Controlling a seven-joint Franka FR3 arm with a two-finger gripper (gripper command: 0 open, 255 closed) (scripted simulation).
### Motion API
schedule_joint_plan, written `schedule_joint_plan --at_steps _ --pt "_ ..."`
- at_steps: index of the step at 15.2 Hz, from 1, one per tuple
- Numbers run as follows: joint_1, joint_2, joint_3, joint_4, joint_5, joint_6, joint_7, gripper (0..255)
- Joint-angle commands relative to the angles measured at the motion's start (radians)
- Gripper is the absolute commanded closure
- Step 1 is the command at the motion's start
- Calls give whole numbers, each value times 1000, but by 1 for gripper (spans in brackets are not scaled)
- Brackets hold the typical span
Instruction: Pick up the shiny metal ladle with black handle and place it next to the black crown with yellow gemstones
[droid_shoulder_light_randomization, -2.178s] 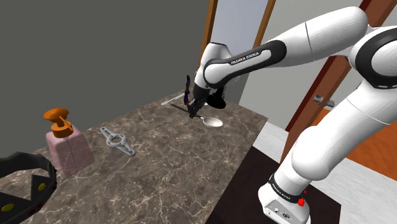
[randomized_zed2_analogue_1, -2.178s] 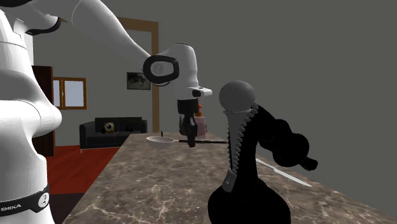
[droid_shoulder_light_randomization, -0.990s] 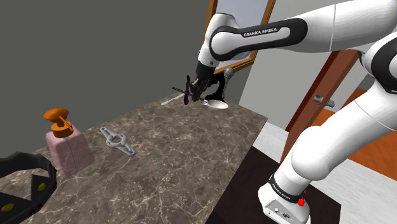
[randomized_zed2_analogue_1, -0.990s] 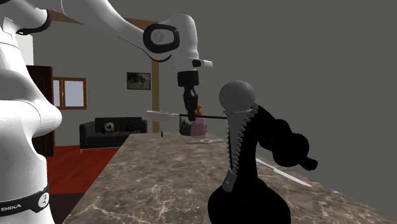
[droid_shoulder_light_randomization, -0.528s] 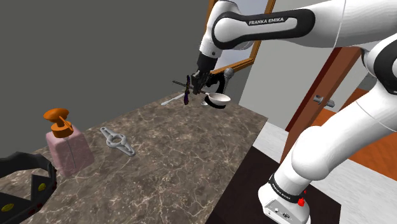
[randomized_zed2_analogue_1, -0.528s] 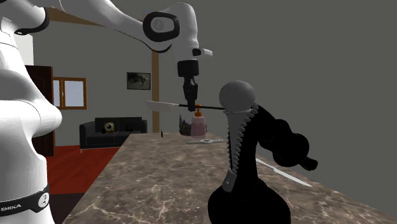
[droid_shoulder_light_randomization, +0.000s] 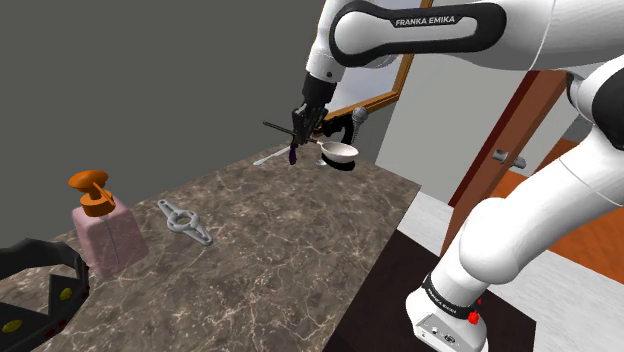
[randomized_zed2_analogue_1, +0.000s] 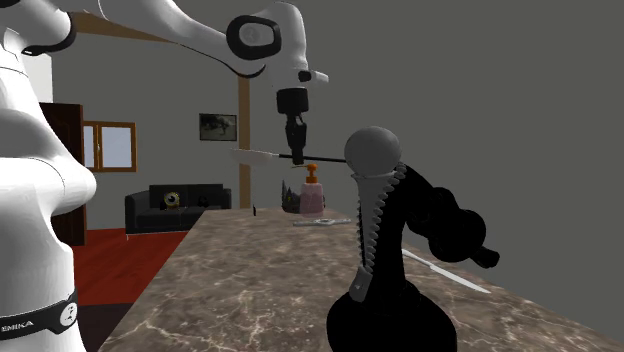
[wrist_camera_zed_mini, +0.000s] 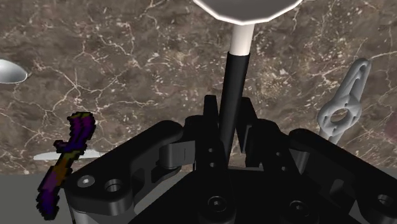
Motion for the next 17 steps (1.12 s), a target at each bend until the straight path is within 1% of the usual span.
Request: schedule_joint_plan --at_steps 1,6,10,14,17 --pt "19 4 35 12 3 -3 54 255" --pt "62 42 120 54 2 8 182 255" --pt "94 93 189 107 -13 15 288 255" --pt "126 161 255 179 -44 16 400 255" --pt "153 226 303 245 -79 13 487 255"
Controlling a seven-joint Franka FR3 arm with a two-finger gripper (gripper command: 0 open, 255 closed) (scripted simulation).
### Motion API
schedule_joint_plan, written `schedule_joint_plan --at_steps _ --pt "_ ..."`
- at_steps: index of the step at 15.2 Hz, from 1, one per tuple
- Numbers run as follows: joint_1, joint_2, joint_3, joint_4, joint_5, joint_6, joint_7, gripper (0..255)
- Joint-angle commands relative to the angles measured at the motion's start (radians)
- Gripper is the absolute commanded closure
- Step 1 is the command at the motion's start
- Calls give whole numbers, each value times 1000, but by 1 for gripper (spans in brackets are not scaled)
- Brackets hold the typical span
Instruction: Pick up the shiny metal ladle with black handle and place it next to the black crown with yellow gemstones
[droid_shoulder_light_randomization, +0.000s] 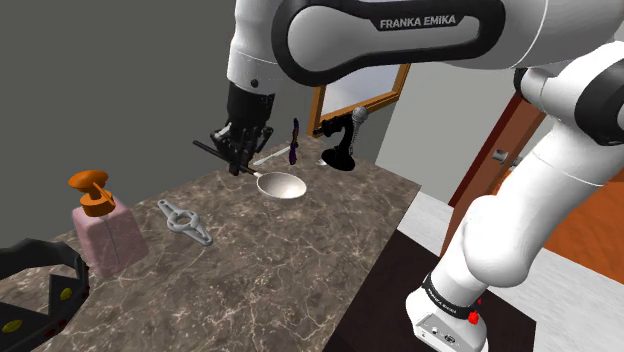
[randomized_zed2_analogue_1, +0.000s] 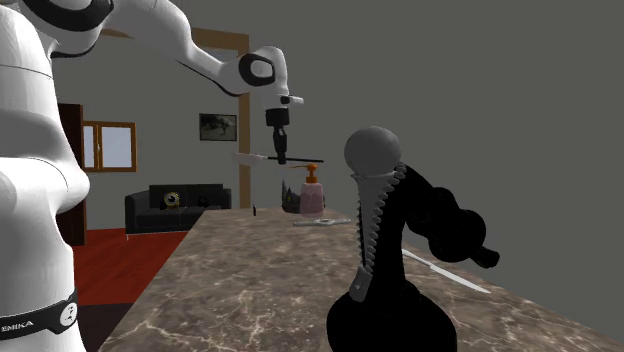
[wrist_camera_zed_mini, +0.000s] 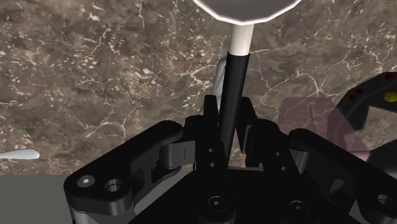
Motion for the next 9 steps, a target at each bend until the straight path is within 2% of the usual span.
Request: schedule_joint_plan --at_steps 1,6,9 --pt "19 51 32 55 -29 -6 62 255" --pt "81 182 94 195 -117 -30 206 255" --pt "82 182 93 155 -117 11 206 255"
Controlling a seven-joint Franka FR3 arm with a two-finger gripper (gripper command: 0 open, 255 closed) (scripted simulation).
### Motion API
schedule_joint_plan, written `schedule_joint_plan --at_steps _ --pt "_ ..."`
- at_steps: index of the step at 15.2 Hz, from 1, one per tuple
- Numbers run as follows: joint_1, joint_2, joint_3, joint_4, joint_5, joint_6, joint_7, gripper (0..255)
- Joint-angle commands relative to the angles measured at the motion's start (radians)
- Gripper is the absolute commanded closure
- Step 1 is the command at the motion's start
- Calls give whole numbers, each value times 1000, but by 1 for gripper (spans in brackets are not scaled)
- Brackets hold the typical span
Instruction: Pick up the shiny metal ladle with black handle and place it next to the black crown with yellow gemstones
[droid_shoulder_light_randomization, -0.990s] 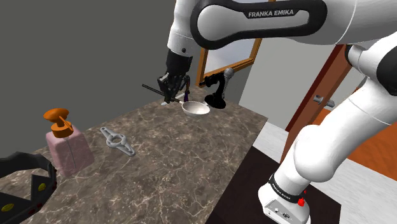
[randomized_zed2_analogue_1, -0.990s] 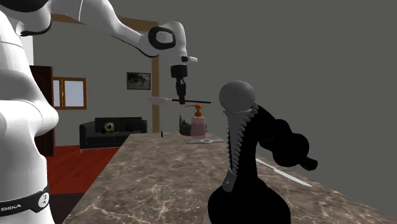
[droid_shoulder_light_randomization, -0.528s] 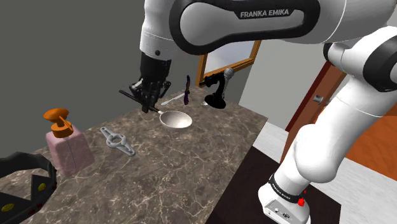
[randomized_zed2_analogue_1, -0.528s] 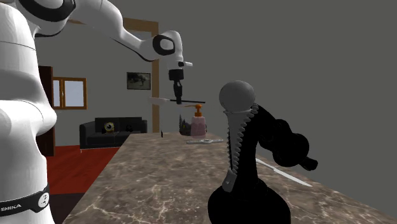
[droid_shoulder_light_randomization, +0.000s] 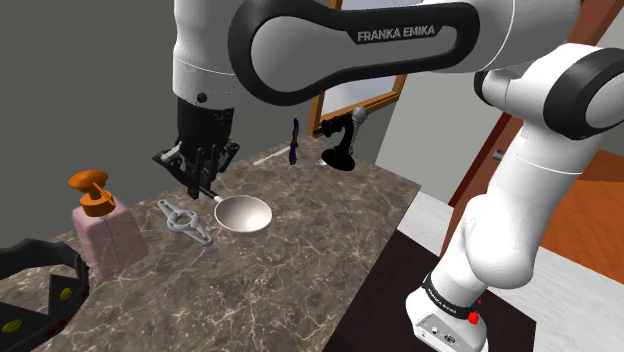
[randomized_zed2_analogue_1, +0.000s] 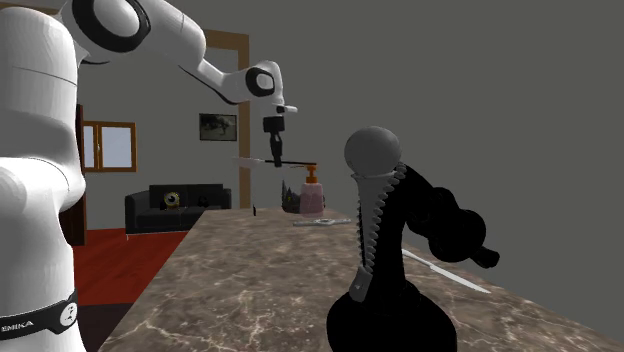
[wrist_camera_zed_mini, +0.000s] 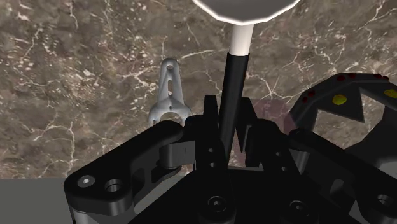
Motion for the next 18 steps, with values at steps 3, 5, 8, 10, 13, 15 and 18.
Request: schedule_joint_plan --at_steps 3,5,8,10,13,15,18 --pt "1 8 0 -45 -5 53 5 255" --pt "1 11 0 -69 -8 79 6 255" --pt "2 17 -1 -102 -12 118 9 255" --pt "2 23 -1 -123 -16 143 12 255" --pt "3 33 -2 -153 -23 182 16 255" --pt "4 41 -2 -172 -29 207 20 255" --pt "6 54 -4 -198 -38 244 26 255"
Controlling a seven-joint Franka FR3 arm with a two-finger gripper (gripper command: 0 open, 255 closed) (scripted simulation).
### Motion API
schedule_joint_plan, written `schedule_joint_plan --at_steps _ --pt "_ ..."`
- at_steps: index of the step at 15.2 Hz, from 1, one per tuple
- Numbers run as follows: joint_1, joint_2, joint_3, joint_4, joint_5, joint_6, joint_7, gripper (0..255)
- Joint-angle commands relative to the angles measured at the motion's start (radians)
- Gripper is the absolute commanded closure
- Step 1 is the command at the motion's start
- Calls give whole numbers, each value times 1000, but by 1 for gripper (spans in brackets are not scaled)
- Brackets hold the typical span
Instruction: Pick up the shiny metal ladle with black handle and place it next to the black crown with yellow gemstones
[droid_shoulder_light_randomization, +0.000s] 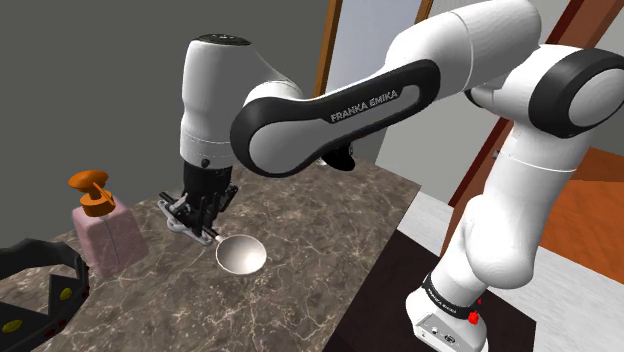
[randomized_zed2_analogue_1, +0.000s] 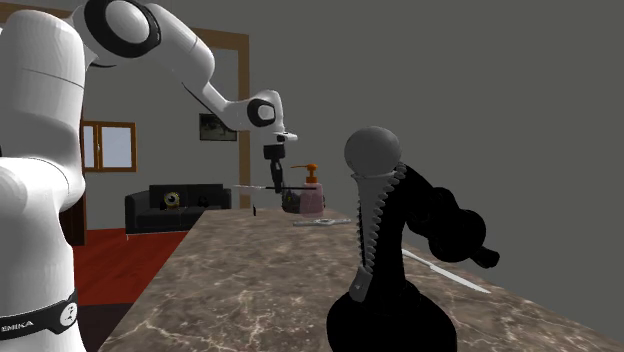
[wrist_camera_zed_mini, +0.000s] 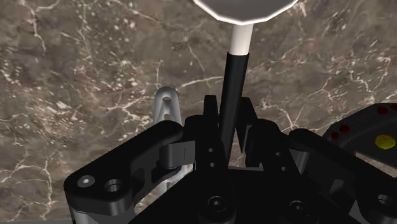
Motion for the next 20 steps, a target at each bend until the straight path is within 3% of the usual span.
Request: schedule_joint_plan --at_steps 1,20 --pt "1 7 -1 -19 -5 26 4 255" --pt "24 127 -27 -128 -100 236 67 255"
